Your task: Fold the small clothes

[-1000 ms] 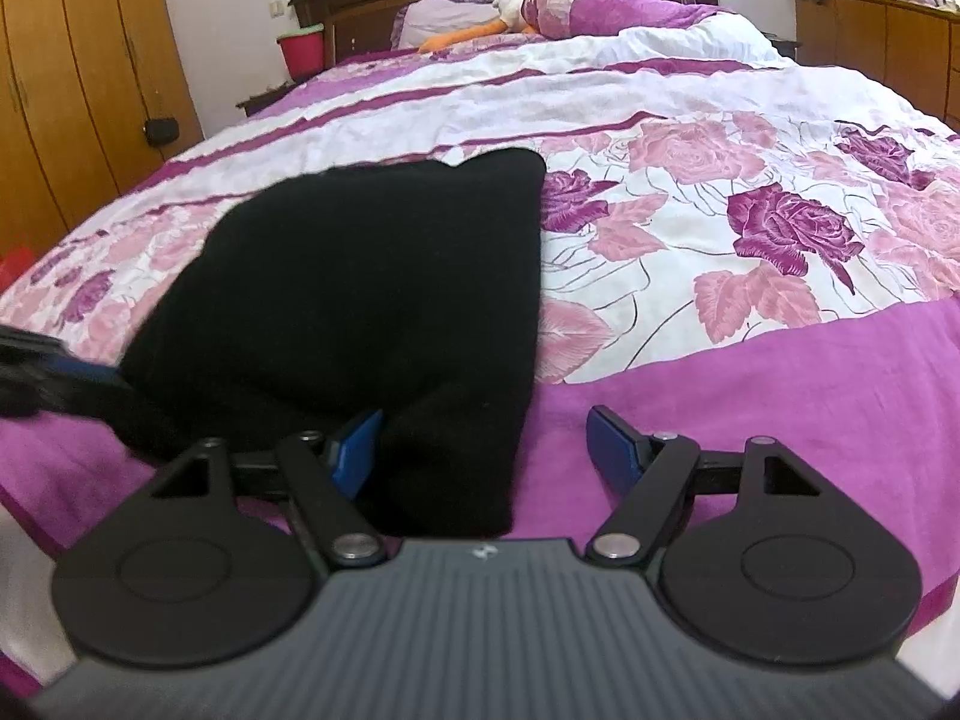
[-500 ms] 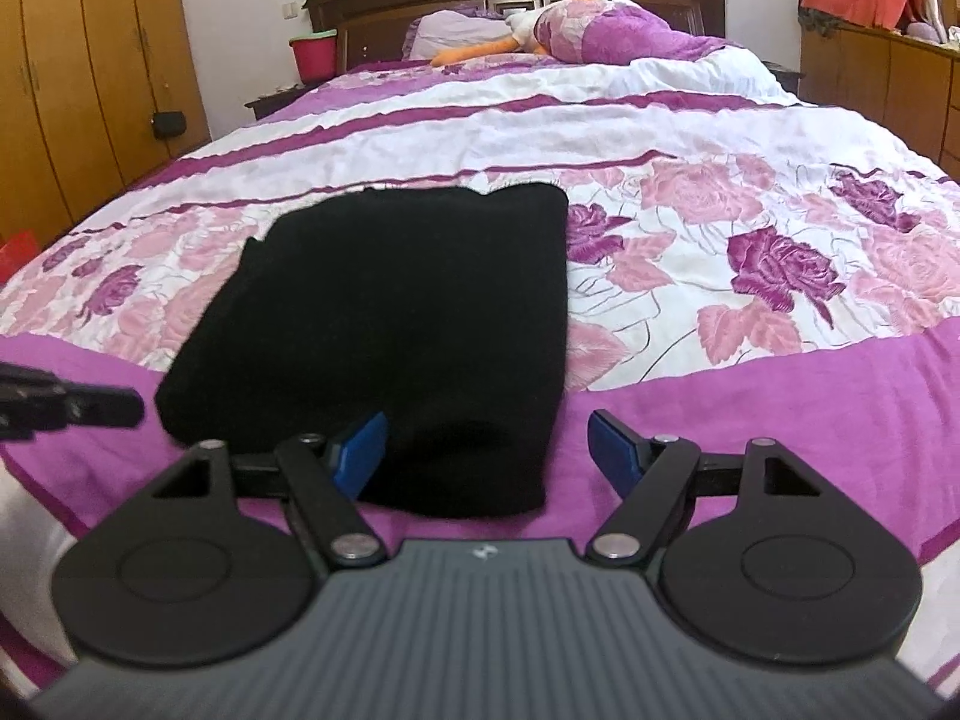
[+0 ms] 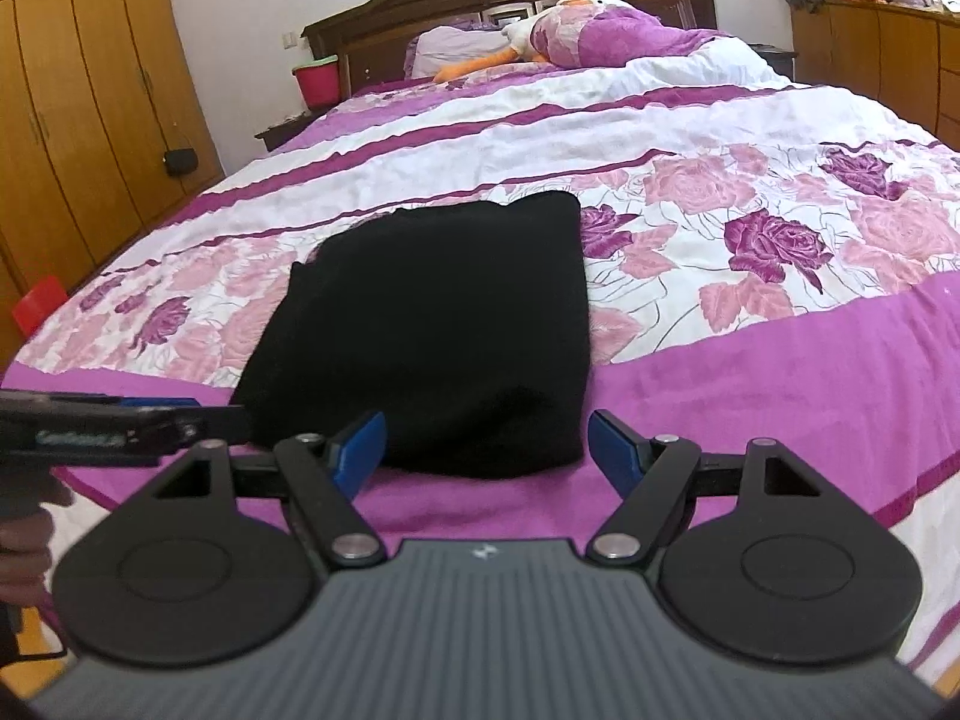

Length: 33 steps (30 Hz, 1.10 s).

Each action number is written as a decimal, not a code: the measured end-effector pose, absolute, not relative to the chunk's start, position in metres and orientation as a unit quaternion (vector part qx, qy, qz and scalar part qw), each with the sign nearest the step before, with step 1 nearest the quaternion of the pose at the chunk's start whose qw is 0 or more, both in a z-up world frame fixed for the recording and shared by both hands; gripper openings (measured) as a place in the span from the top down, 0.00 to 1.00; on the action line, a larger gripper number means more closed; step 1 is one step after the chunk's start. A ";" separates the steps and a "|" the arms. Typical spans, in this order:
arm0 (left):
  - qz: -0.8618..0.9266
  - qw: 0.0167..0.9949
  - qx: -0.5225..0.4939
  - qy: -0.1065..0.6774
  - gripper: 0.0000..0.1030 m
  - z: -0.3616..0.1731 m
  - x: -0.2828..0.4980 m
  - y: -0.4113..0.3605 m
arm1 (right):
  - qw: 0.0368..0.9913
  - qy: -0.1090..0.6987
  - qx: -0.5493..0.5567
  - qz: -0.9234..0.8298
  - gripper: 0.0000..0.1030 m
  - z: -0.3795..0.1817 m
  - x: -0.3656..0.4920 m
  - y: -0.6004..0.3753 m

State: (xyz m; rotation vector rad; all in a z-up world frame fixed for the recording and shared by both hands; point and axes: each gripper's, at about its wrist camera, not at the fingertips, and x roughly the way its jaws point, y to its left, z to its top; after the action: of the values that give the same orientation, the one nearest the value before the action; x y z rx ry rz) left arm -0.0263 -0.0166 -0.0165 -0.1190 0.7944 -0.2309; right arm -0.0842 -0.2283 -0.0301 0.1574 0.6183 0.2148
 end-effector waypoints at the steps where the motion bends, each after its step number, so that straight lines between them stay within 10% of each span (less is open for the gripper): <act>1: -0.106 0.914 -0.062 0.387 0.30 -0.017 -0.025 -0.017 | 0.945 0.302 0.078 0.102 0.26 -0.030 -0.086 -0.228; 33: -0.023 0.900 -0.046 0.433 0.18 -0.048 -0.028 -0.041 | 0.936 0.331 0.091 0.081 0.25 -0.057 -0.084 -0.224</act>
State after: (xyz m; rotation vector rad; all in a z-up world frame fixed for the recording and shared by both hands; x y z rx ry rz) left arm -0.0277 -0.0410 -0.0485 -0.0943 0.8959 -0.0479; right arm -0.0844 -0.2239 -0.0569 0.1869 0.6758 0.1661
